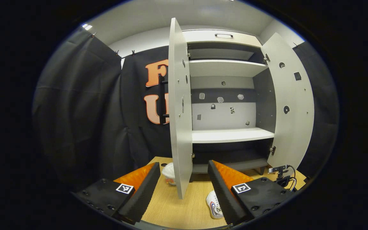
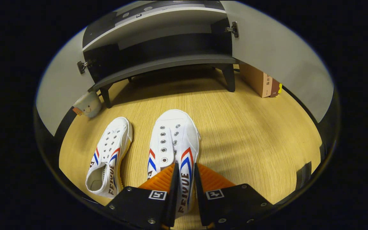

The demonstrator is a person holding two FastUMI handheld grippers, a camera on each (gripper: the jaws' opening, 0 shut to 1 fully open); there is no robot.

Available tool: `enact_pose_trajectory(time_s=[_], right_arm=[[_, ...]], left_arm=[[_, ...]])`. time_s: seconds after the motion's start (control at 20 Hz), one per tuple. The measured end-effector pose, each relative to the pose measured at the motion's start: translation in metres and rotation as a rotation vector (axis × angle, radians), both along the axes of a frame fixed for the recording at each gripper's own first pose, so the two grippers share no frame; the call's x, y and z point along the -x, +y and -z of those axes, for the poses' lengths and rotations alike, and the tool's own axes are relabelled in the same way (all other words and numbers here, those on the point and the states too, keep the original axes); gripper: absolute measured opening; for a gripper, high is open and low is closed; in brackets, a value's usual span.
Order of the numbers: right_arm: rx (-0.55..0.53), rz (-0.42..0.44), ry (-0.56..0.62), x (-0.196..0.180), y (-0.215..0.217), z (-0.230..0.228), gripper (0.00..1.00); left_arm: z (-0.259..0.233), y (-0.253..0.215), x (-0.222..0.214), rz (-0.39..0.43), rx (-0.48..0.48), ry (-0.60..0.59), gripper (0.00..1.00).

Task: Grab one shoe with the right hand and put it into the shoe cabinet, grab the other shoe with the left hand and put it into the shoe cabinet; then close the right door with the right hand and the left door with the left hand.

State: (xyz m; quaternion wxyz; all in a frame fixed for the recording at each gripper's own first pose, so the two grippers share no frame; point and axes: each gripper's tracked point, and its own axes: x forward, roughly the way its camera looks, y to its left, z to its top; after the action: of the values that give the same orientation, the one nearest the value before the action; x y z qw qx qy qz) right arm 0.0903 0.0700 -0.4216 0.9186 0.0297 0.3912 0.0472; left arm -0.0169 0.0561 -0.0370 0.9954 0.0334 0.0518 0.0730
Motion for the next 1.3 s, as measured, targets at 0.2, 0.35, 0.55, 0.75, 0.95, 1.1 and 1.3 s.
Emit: enact_pose_trajectory(time_s=[0.2,0.35,0.55,0.75,0.95,1.1,1.3], right_arm=[[0.009,0.028,-0.011,-0.003,-0.008,-0.015,0.02],[-0.022,0.025,-0.048,-0.003,-0.007,-0.046,0.01],[-0.028,0.015,-0.094,-0.010,0.002,-0.092,0.01],[-0.038,-0.004,-0.132,-0.020,0.010,-0.157,0.01],[-0.088,-0.027,-0.225,-0.025,0.008,-0.233,0.01],[-0.092,-0.043,-0.272,-0.018,0.003,-0.273,0.01],[-0.132,-0.047,-0.339,-0.010,-0.007,-0.327,0.01]], left_arm=[[0.000,0.000,0.001,-0.005,0.007,0.001,0.97],[0.001,-0.002,0.001,-0.004,0.009,-0.001,0.96],[0.000,-0.008,-0.004,0.012,0.011,-0.007,0.96],[0.001,-0.016,-0.009,0.038,-0.005,-0.012,0.96],[0.004,-0.017,-0.013,0.046,-0.008,-0.010,0.94],[0.003,-0.012,-0.016,0.039,-0.006,-0.016,0.96],[0.007,-0.007,-0.020,0.027,0.004,-0.012,0.96]])
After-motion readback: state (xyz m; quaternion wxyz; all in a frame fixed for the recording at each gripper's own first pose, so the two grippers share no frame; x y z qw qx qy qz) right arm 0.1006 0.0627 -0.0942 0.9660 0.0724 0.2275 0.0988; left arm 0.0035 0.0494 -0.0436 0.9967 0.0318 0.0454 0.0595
